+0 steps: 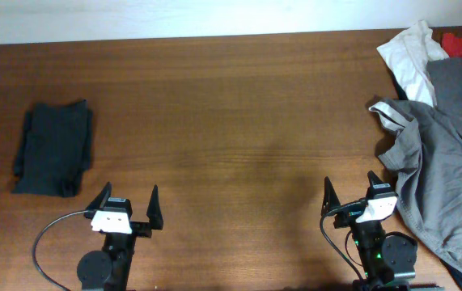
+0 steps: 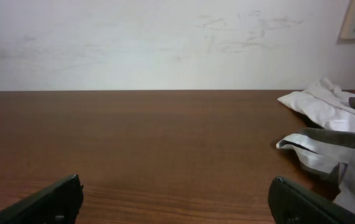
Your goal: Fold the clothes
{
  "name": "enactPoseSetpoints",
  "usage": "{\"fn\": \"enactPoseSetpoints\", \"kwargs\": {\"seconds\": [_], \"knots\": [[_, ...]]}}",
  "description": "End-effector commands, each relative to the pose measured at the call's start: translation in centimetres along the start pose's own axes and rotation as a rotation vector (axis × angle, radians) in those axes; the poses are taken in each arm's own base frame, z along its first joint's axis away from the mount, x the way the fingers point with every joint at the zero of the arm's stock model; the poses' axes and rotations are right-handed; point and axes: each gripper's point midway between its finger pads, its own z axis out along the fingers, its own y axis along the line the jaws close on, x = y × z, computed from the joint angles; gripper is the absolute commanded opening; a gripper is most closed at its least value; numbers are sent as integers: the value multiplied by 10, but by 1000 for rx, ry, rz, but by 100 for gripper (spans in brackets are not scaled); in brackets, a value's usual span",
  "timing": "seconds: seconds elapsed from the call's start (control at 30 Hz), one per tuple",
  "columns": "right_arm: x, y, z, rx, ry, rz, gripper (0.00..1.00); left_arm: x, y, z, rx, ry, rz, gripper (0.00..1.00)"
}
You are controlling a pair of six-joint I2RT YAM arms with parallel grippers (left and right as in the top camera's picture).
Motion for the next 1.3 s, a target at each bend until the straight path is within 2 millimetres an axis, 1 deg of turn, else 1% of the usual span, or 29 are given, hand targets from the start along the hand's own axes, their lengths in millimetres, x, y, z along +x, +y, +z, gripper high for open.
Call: {"fn": "enactPoseSetpoints", "kwargs": {"seconds": [0.0,0.57,0.63,0.7,0.8,1.0,1.13,1.27], "knots": [[2,-1,0,5,4,5,99,1,1,0,-4,2,12,99],[2,-1,0,0,3,5,99,1,-2,0,12,1,8,99],[0,5,0,-32,1,5,99,-1,-5,-1,29,-2,5,99],[-8,12,-2,-72,-15,3,99,-7,-11,-2,65,-11,6,99],[-21,14,-7,-75,-17,9,99,-16,-13,-7,71,5,3,99],[-50,6,-19,-5,43,17,99,-46,-14,-16,66,48,-3,99],[-64,4,-22,18,147,27,99,-67,-12,-17,50,103,-11,99],[-69,4,-19,31,322,63,99,-75,-8,-12,28,210,-25,99]]}}
